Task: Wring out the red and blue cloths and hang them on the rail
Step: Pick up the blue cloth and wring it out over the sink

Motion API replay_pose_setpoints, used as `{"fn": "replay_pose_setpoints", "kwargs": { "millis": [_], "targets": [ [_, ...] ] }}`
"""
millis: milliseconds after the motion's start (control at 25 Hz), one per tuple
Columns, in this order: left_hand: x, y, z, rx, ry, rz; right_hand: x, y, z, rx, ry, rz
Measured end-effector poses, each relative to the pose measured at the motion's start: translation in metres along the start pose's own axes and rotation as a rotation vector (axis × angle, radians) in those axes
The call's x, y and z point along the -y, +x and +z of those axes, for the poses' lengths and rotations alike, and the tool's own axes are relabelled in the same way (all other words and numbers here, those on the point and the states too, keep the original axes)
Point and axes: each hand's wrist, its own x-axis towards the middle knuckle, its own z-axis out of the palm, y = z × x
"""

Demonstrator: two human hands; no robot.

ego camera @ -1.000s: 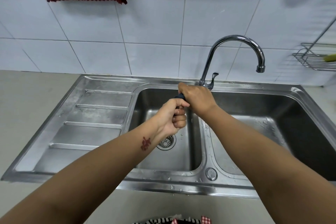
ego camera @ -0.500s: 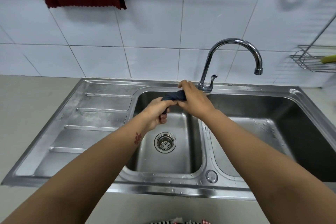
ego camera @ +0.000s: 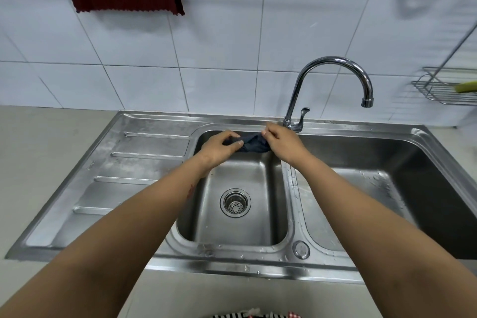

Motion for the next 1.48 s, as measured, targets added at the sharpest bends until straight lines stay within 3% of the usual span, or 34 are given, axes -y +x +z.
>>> {"fn": "replay_pose_setpoints", "kwargs": {
  "millis": [160,320,440,600,680,800,1000,1120,1280,1480],
  "targets": [
    [-0.004,0.0,0.001,0.031,0.133,-0.038,0.004,0.002,0.005,0.014,0.058,0.075],
    [-0.016,-0.006,0.002,0.079,-0.056,0.05,0.01,0.007,0.0,0.007,0.146,0.094],
    [-0.021,-0.004,0.009,0.013,-0.049,0.089,0.015,0.006,-0.002,0.02,0.169,0.056],
    [-0.029,-0.002,0.01,-0.074,-0.193,0.055,0.023,0.0,-0.006,-0.022,0.433,0.105],
    [-0.029,0.001,0.008,-0.082,-0.211,0.063,0.022,-0.002,-0.009,0.033,0.493,0.074],
    [-0.027,0.006,0.006,-0.16,-0.149,0.058,0.017,0.003,-0.009,0.096,0.471,0.021],
    [-0.03,0.008,0.009,-0.261,-0.146,0.068,0.017,0.005,-0.005,0.041,0.251,0.031],
    [-0.034,0.007,0.005,-0.218,-0.128,0.09,0.018,0.003,-0.006,0.008,0.104,-0.015],
    [-0.035,0.014,0.0,-0.199,0.018,0.212,0.024,0.002,-0.011,-0.036,-0.155,0.068],
    [-0.045,0.009,-0.002,-0.18,-0.144,0.167,0.034,0.005,-0.016,-0.081,0.105,0.037]
  ]
}}
